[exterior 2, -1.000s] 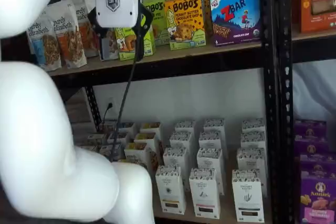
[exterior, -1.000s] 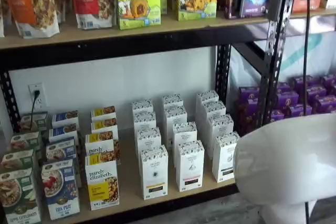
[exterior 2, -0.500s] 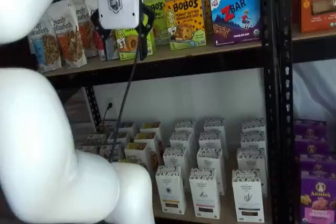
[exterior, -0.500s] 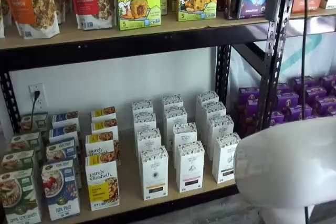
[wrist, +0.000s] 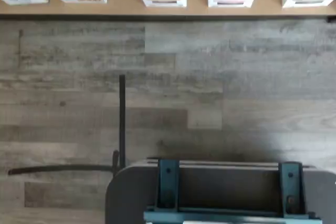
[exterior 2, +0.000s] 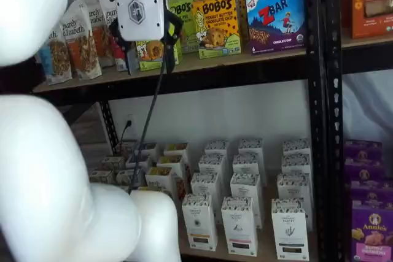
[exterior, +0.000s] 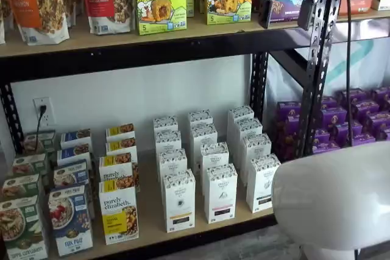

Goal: Pick up the white box with a yellow strip in the middle, on the bottom shelf, the fourth box from the left

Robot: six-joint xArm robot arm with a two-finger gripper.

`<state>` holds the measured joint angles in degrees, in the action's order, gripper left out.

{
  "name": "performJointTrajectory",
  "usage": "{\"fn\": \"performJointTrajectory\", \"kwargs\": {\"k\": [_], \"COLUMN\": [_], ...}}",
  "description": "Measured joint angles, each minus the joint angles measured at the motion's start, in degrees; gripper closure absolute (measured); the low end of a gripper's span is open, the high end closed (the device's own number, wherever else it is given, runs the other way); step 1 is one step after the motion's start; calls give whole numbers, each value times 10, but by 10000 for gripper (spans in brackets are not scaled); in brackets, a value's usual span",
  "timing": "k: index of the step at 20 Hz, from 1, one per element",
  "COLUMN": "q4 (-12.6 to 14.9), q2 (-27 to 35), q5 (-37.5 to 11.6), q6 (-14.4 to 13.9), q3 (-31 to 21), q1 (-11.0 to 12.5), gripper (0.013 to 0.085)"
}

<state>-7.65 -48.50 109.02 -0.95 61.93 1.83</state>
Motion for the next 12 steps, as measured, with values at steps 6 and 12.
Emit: {"fn": "performJointTrajectory", "kwargs": {"k": [6, 12], "q4": [12, 17], "q2": [-15, -38], "q5": [-46, -112], "q6": [-18, -26], "q3": [-41, -108], "q1": [-26, -41], "gripper": [130, 130]}}
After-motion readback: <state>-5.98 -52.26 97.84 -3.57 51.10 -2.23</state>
